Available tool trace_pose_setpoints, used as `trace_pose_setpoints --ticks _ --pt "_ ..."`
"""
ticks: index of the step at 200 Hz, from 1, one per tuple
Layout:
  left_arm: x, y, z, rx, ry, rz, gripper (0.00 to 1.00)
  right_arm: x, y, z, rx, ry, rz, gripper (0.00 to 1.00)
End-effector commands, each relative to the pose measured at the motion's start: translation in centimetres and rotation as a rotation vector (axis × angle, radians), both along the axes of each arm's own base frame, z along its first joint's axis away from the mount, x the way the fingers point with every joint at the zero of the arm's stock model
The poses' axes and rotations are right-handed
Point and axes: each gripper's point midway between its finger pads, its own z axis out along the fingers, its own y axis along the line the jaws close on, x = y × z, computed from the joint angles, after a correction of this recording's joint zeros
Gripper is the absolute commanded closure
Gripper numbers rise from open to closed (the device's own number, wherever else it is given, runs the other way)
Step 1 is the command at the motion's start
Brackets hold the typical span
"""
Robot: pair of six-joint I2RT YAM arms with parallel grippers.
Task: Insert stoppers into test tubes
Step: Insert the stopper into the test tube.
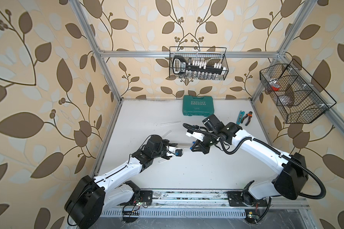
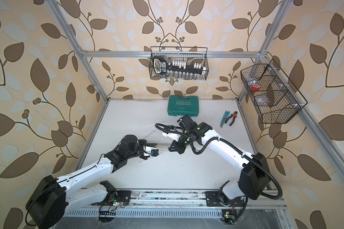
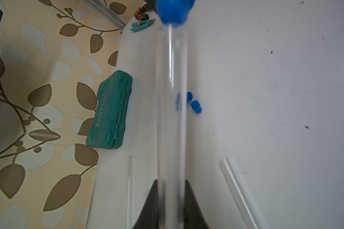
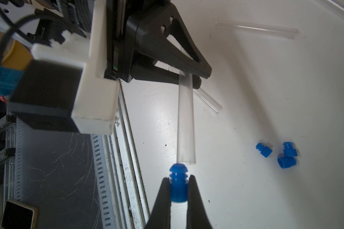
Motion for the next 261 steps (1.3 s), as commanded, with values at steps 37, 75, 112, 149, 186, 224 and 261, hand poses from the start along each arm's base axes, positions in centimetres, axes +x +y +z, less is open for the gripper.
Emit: trace_pose_setpoints --ticks 37,75,112,149,186,224,261 --pt "-1.2 -1.1 1.9 -0.065 -0.037 -0.076 1.00 0.1 0.5 0.2 -0.013 -0.008 0.021 0.95" --pt "-2.1 -1.3 1.5 -0.028 -0.054 -0.135 1.00 0.2 0.7 0.3 -0.015 -0.008 0.024 0.96" --pt "-1.8 -1.3 1.6 -0.012 -0.068 -0.122 1.00 0.0 0.9 0.2 -0.017 -0.002 0.032 0.96" --pt "-2.0 -1.6 1.5 0.045 -0.107 -0.146 1.00 0.7 1.1 0.5 -0.024 -0.005 0.006 0.99" --pt "-2.7 -2.2 1.3 0.123 -0.164 -0.204 1.00 2.2 2.0 2.0 0.018 -0.039 -0.047 1.00" --pt "-4.1 -3.5 1.8 0.093 -0.162 -0.283 1.00 3.0 3.4 3.9 0.129 -0.083 -0.062 1.00" --pt "-5.8 -4.5 2.2 0.059 -0.081 -0.357 1.00 3.9 4.0 5.3 0.195 -0.164 -0.085 1.00"
